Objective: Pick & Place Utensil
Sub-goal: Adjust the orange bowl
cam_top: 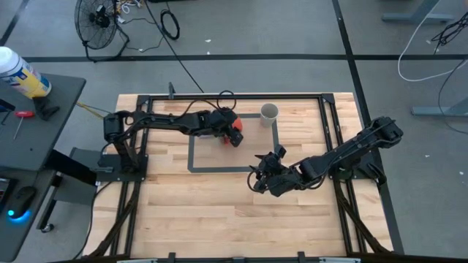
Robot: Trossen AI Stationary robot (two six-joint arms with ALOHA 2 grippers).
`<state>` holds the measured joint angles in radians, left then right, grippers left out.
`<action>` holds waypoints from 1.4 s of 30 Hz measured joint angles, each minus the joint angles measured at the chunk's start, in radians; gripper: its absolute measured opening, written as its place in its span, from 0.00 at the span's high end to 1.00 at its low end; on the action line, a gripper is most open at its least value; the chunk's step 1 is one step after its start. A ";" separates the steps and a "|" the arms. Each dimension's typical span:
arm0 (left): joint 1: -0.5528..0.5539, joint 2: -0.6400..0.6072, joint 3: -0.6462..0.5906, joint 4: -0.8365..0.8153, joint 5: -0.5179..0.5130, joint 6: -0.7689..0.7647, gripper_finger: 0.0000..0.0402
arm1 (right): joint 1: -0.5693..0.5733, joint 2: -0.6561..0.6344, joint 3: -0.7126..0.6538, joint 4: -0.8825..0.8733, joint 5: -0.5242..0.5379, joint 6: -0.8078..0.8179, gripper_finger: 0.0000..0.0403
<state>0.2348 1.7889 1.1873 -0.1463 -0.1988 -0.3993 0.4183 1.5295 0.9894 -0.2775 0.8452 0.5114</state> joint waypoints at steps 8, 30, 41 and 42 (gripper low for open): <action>0.003 0.039 0.002 0.039 0.018 -0.037 0.68 | 0.000 0.000 0.000 0.002 0.000 0.000 0.49; 0.002 0.050 0.013 -0.205 0.197 0.086 0.96 | -0.003 0.000 0.000 0.013 -0.025 -0.004 0.49; -0.030 0.051 0.130 -0.477 0.214 0.205 0.98 | -0.025 0.000 0.000 0.047 -0.027 -0.022 0.49; -0.032 0.054 0.140 -0.491 0.213 0.220 0.98 | -0.025 0.000 0.000 0.054 -0.031 -0.025 0.49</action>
<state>0.2025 1.8428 1.3270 -0.6375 0.0139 -0.1790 0.3931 1.5295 0.9890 -0.2237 0.8139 0.4865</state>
